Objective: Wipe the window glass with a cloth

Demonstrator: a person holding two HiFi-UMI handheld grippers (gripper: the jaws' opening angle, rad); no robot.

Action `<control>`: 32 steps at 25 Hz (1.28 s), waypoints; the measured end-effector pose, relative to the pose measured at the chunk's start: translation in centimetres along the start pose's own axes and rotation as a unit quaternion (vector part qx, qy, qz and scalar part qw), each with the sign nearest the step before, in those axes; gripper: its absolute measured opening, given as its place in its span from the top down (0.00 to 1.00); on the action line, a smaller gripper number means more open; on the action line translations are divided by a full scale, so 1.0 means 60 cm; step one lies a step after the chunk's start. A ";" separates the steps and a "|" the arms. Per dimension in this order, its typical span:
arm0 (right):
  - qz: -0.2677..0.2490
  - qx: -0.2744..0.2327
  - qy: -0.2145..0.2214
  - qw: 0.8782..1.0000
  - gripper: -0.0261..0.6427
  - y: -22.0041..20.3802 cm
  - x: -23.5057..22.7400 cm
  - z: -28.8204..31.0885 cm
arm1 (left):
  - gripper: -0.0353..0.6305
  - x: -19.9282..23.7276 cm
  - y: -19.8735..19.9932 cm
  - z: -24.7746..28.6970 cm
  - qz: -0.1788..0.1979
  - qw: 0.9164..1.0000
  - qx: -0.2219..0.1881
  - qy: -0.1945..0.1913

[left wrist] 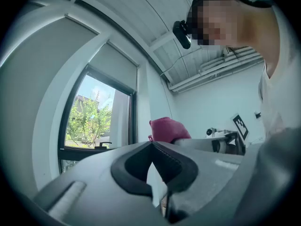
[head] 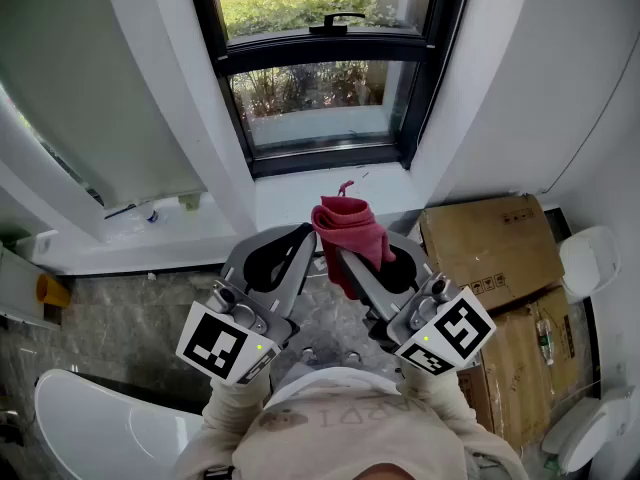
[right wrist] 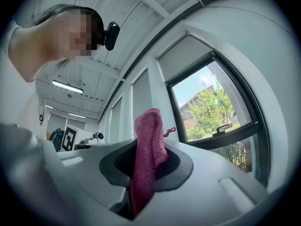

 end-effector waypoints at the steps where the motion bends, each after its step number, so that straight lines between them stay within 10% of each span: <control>1: 0.000 0.001 0.001 1.000 0.84 -0.002 0.002 0.002 | 0.80 0.002 -0.001 -0.003 0.000 1.000 0.001 0.002; 22: -0.002 -0.002 -0.022 1.000 0.84 -0.026 0.012 0.100 | 0.80 0.108 -0.032 -0.038 0.008 1.000 -0.009 -0.011; 32: 0.028 -0.014 -0.022 0.999 0.85 -0.004 -0.129 0.132 | 0.80 0.169 -0.070 0.089 -0.004 1.000 -0.015 -0.013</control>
Point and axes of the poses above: the fingertips, and each gripper's own axes: z forward along the fingers, x to its left, y out of its top, the point moved 5 cm from there along -z, backward along the fingers, and after that the axes turned 7 degrees about z, right-handed, at the moved point
